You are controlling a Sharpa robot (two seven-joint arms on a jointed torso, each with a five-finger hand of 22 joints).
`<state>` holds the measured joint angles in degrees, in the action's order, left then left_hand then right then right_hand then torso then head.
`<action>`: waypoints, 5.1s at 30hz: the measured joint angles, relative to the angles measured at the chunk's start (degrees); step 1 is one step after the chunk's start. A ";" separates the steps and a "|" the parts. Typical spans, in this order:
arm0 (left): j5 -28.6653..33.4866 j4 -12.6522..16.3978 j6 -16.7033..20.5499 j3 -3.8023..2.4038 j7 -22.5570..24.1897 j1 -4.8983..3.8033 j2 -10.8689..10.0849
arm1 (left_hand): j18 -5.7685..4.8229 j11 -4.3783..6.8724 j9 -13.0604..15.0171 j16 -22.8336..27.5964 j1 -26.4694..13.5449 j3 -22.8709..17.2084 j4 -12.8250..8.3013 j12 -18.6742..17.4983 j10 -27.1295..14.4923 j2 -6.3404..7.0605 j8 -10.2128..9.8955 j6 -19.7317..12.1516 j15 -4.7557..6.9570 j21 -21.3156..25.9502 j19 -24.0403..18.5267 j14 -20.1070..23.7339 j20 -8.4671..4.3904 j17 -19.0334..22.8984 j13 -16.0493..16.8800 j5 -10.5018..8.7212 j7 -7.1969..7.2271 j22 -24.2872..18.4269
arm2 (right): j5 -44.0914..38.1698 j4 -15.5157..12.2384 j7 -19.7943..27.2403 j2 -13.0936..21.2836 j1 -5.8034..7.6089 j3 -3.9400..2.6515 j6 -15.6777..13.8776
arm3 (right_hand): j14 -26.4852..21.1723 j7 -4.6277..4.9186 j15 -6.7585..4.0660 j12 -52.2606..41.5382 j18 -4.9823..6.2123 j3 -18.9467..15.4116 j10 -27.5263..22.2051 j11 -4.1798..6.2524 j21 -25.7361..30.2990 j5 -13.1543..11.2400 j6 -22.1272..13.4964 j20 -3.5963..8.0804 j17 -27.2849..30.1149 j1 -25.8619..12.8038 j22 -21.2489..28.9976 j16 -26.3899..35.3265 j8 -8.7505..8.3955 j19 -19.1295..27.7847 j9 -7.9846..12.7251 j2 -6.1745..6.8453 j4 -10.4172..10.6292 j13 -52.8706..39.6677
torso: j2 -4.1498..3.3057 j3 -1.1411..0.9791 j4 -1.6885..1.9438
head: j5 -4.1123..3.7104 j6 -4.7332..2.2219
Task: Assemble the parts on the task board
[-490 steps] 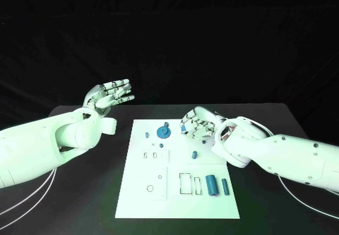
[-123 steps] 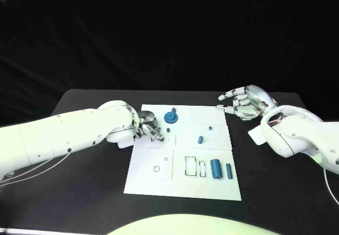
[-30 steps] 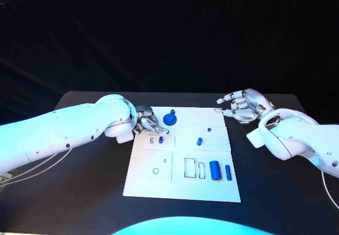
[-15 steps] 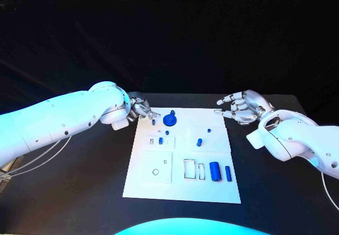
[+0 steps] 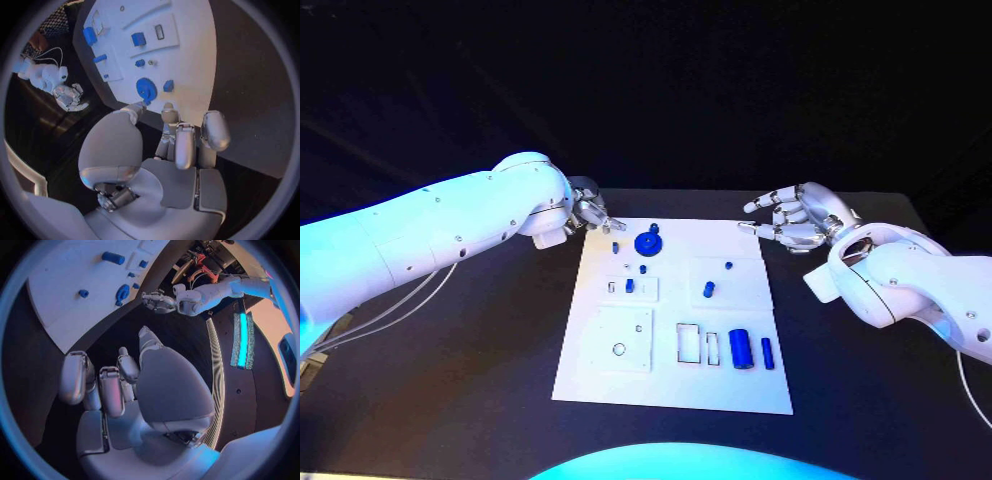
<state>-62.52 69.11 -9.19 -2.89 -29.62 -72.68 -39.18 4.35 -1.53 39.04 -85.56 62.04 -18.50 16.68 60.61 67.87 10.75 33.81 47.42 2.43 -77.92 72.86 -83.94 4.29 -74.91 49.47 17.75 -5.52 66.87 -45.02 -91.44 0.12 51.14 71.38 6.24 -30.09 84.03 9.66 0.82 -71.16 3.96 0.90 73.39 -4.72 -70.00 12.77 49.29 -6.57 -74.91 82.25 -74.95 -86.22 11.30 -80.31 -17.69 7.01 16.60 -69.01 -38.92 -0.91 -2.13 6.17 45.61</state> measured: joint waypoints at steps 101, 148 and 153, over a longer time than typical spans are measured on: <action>7.26 1.61 -4.46 2.53 0.04 0.01 -1.59 | -0.01 1.51 0.79 -1.86 9.54 -21.37 -1.42 2.41 3.05 0.82 4.99 1.61 0.46 -2.54 2.47 0.00 -1.20 0.00 1.87 0.96 0.93 4.75 | -0.02 0.45 -0.06 -0.43 -0.20 0.00 0.04 | 0.00 0.00 0.00 0.00 0.00 0.32 0.00 0.00 0.22 -0.01 0.00 0.00 -0.01 0.47 0.01 0.22 0.22 0.00 0.13 -0.45 0.00 0.00 | 0.20 0.04 0.14 | -0.15 0.90; 0.97 18.71 5.18 4.86 0.37 3.52 -9.78 | 0.00 2.55 5.32 -3.12 3.66 -25.33 -4.77 2.80 5.67 3.27 6.96 3.41 1.24 -3.89 4.13 -0.01 -2.04 0.00 1.46 5.73 1.92 7.05 | 0.04 0.81 -0.05 -0.24 -0.77 0.02 0.04 | 0.00 0.00 0.00 0.00 -0.01 0.32 0.00 0.00 0.66 0.22 0.00 0.00 -0.01 0.47 0.04 0.22 0.22 0.00 0.17 -0.45 0.00 0.12 | 0.27 0.00 0.59 | 0.96 2.07; 0.47 18.39 4.88 4.93 0.37 3.55 -9.64 | 0.00 2.54 5.33 -3.12 3.66 -25.33 -4.78 2.79 5.66 3.26 6.96 3.41 1.24 -3.89 4.13 -0.01 -2.04 0.00 1.45 5.73 1.92 7.14 | -0.07 0.77 -0.02 -0.22 -0.77 0.02 0.02 | 0.00 0.00 0.00 0.00 0.00 0.32 0.00 0.00 0.66 0.22 0.00 0.00 -0.04 0.47 0.04 0.22 0.41 0.00 0.17 -0.45 0.00 0.12 | 0.27 0.04 0.60 | 0.96 2.04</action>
<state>-62.04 87.51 -4.31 2.04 -29.26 -69.13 -48.82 4.35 1.01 44.37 -88.68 65.70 -43.83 11.90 63.40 73.53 14.01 40.77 50.83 3.67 -81.81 76.99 -83.94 2.25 -74.91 50.93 23.48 -3.60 74.02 -45.09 -90.68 0.10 50.92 70.61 6.27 -30.07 84.03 9.65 0.82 -71.16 3.95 1.22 73.39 -4.72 -69.33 12.99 49.29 -6.57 -74.95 82.72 -74.91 -86.00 11.71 -80.31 -17.52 6.56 16.60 -68.89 -38.65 -0.87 -1.53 7.13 47.65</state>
